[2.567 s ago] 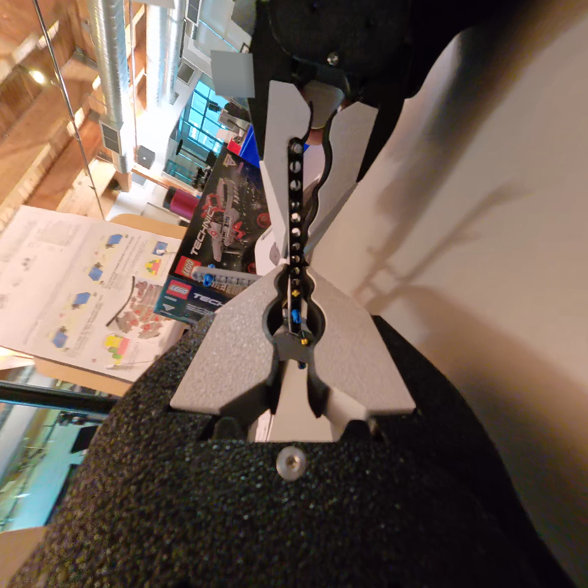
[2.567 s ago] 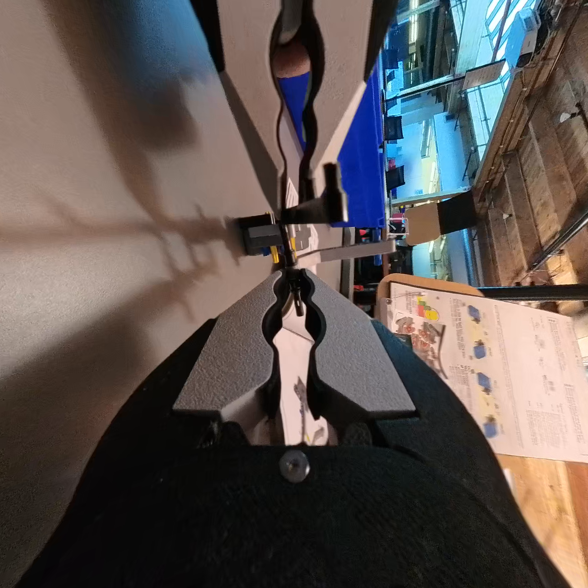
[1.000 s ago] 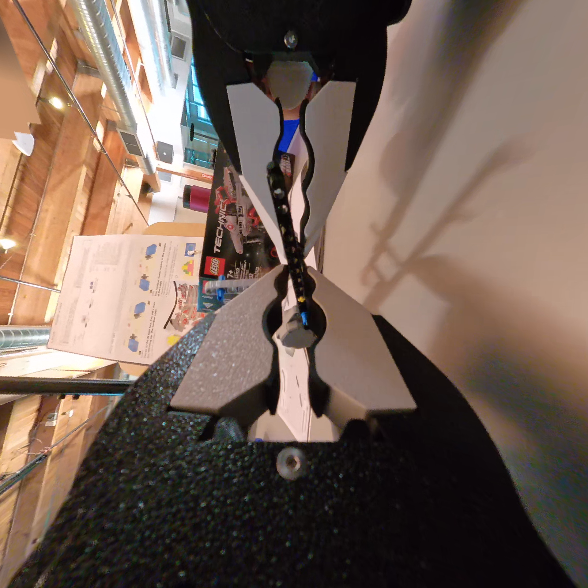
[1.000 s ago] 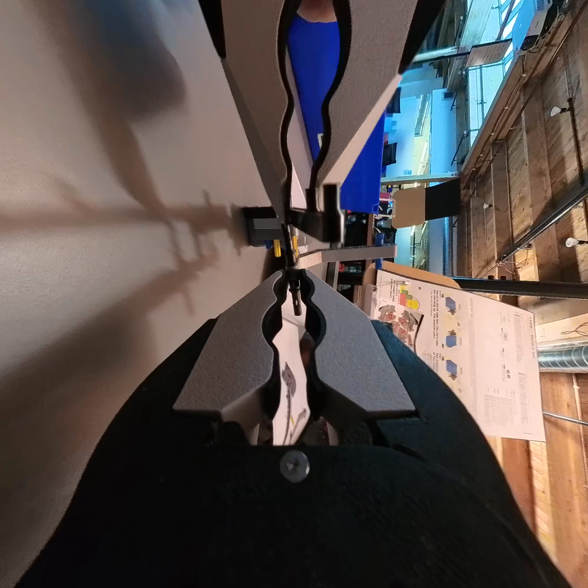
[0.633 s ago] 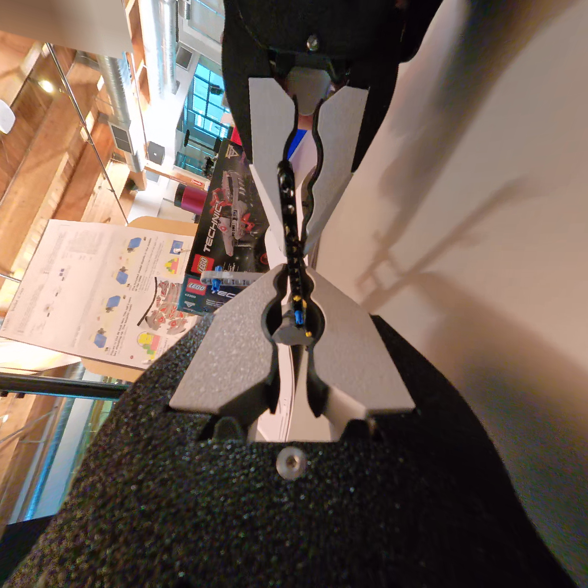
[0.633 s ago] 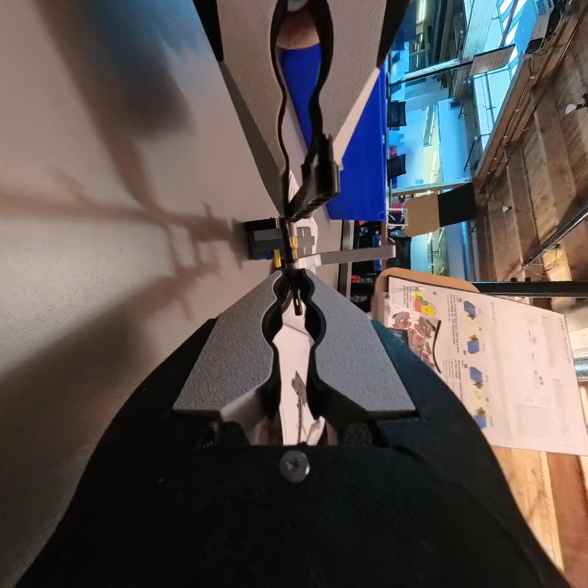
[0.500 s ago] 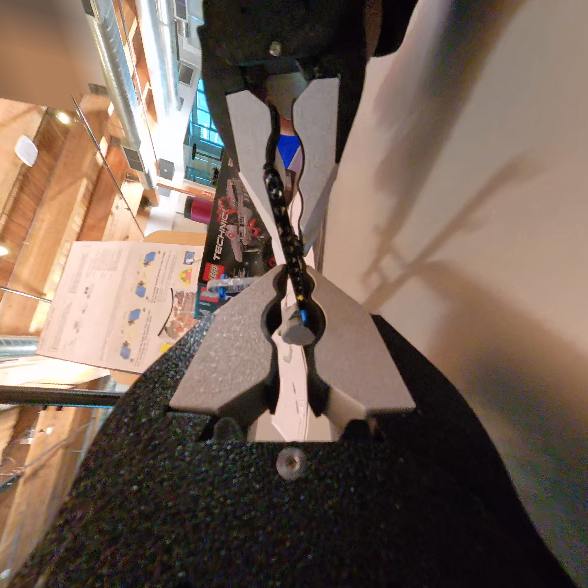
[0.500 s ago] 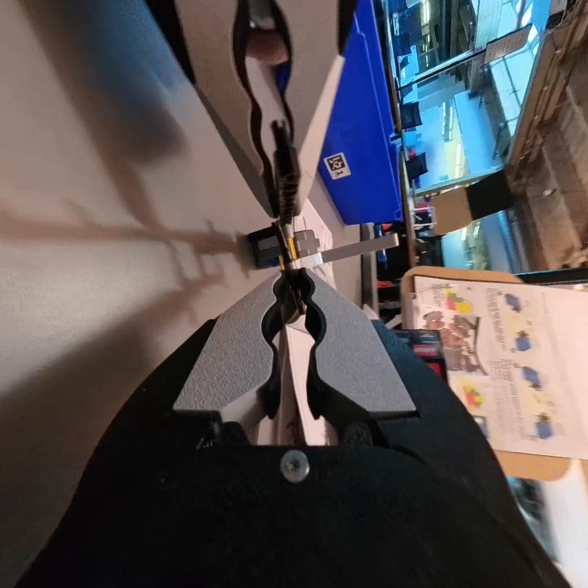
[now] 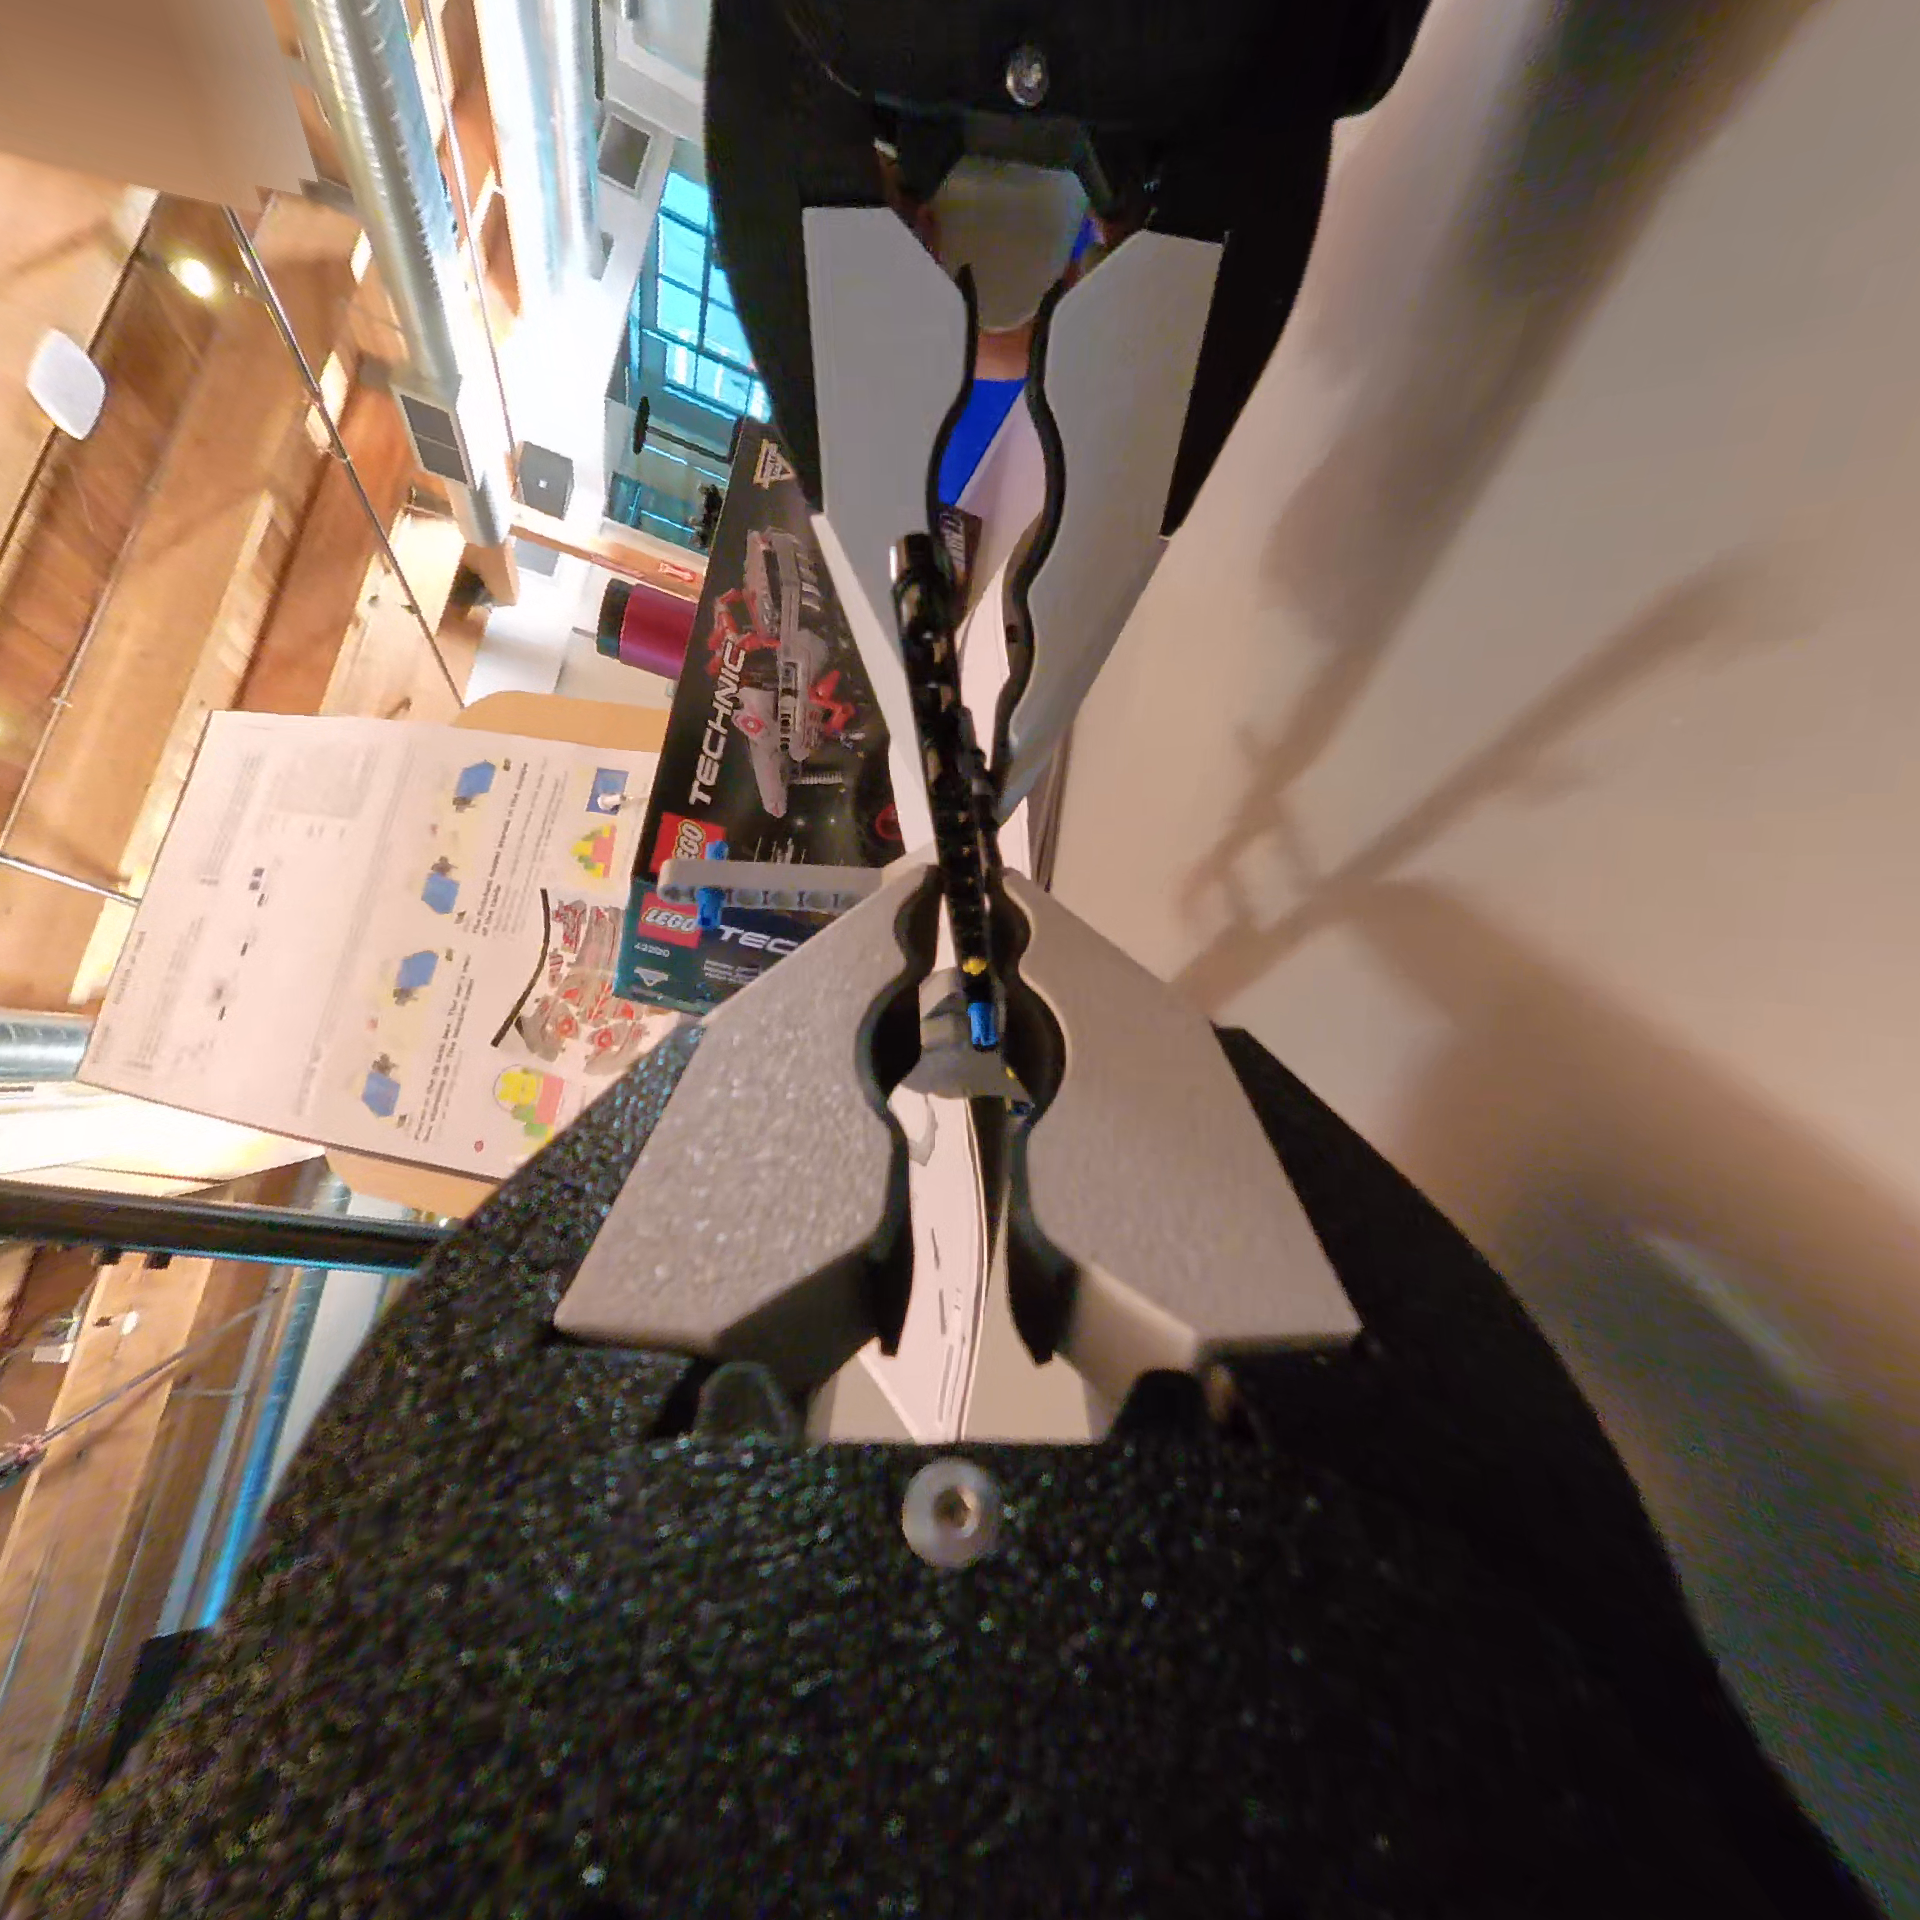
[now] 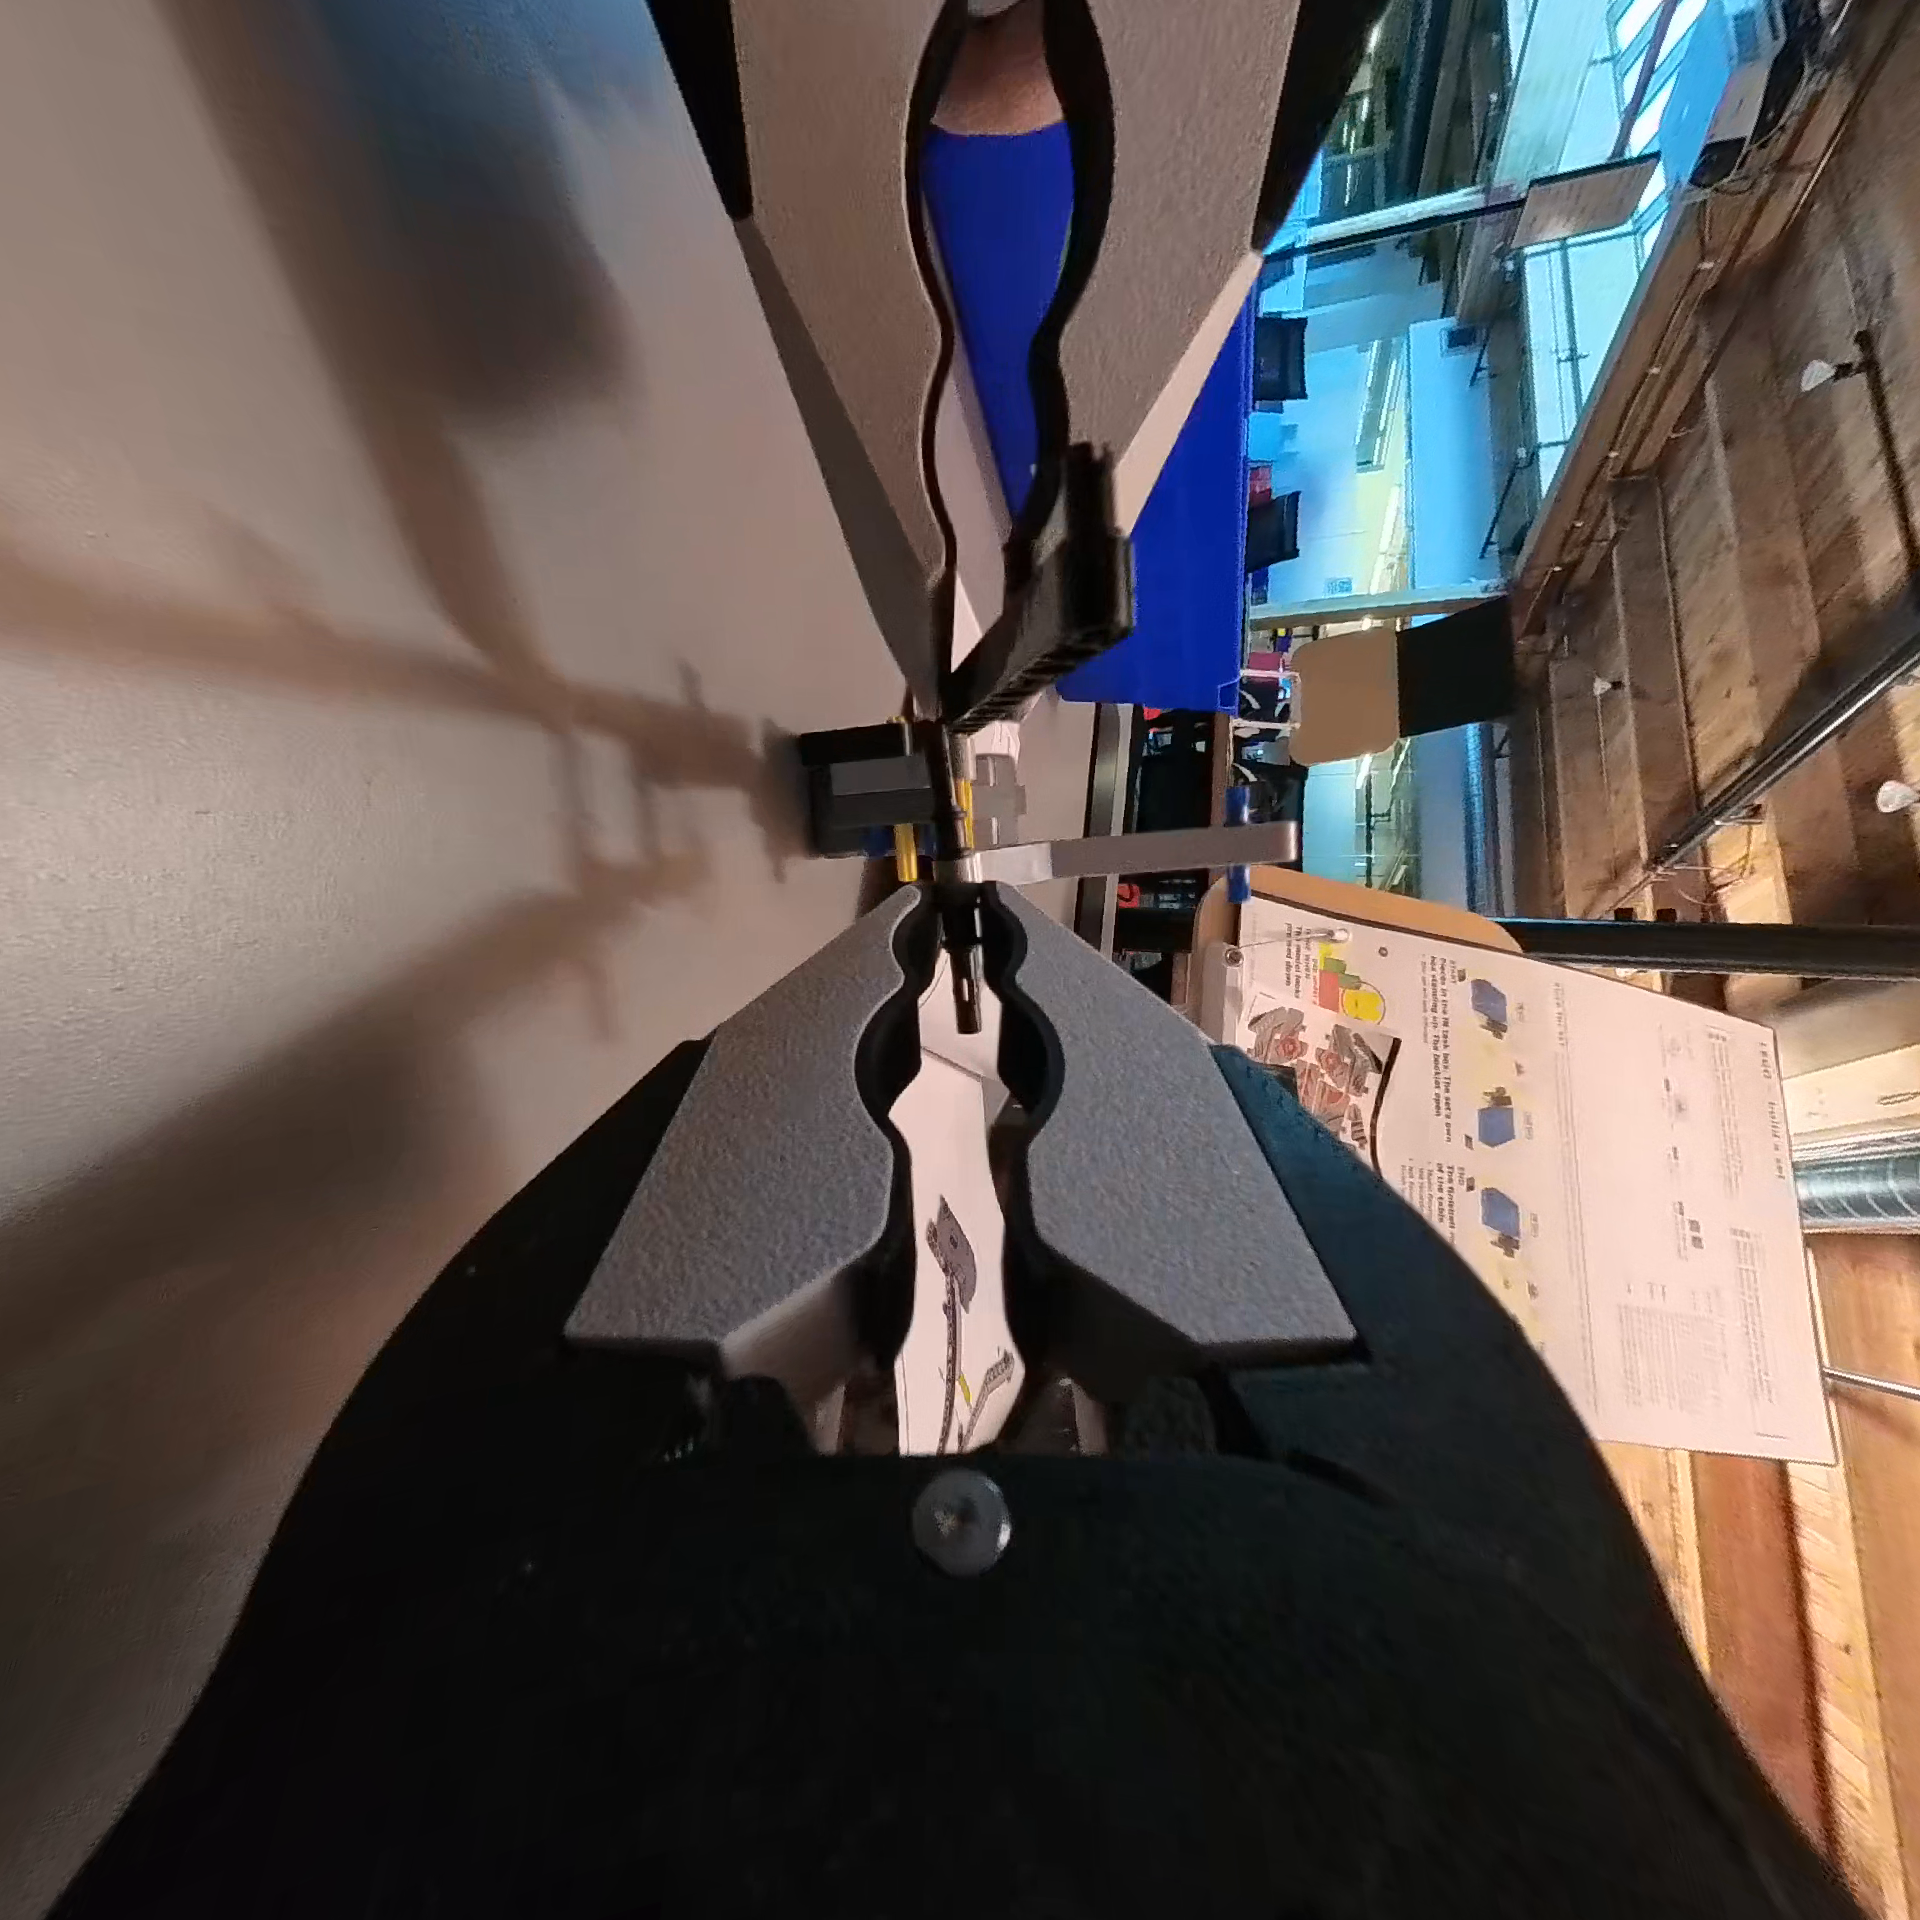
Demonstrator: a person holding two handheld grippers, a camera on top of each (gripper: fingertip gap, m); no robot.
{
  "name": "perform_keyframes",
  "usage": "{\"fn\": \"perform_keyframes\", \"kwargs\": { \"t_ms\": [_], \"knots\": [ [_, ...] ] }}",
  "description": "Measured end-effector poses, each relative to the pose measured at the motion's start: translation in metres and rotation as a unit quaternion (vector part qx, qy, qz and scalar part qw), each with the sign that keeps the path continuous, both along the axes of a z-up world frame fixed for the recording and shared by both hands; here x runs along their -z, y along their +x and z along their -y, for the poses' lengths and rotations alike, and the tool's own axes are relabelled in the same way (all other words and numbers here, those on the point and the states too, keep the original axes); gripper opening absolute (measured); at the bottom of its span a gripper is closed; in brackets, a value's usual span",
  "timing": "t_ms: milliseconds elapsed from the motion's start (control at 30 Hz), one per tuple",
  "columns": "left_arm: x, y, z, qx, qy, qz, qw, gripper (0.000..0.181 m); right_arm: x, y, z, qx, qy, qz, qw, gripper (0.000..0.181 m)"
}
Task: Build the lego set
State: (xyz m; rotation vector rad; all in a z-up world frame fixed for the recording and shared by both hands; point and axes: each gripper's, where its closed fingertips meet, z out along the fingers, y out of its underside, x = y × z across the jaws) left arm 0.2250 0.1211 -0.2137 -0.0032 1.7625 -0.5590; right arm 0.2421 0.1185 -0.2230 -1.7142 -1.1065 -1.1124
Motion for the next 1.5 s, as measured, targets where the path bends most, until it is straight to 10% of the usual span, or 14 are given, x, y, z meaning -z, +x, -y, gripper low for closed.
{"fn": "perform_keyframes", "kwargs": {
  "t_ms": [400, 567, 833, 1300, 1500],
  "knots": [
    [0.004, 0.004, 0.003, 0.002, -0.016, -0.007, 1.0, 0.005, 0.005, 0.013, -0.002, 0.014, 0.004, -0.006, 1.0, 0.026],
    [-0.001, 0.002, 0.005, 0.021, -0.059, -0.02, 0.998, 0.004, -0.001, 0.012, -0.004, 0.005, 0.018, 0.065, 0.998, 0.007],
    [0.004, -0.001, 0.009, 0.02, 0.042, 0.011, 0.999, 0.005, 0.01, 0.01, 0.0, 0.016, -0.035, -0.058, 0.998, 0.004],
    [0.019, 0.02, -0.001, -0.031, 0.113, 0.017, 0.993, 0.01, 0.01, 0.007, 0.0, -0.003, -0.029, -0.045, 0.999, 0.005],
    [0.023, 0.023, 0.0, -0.011, 0.069, -0.017, 0.997, 0.005, 0.006, 0.006, -0.002, -0.047, 0.012, 0.057, 0.997, 0.03]
  ]
}}
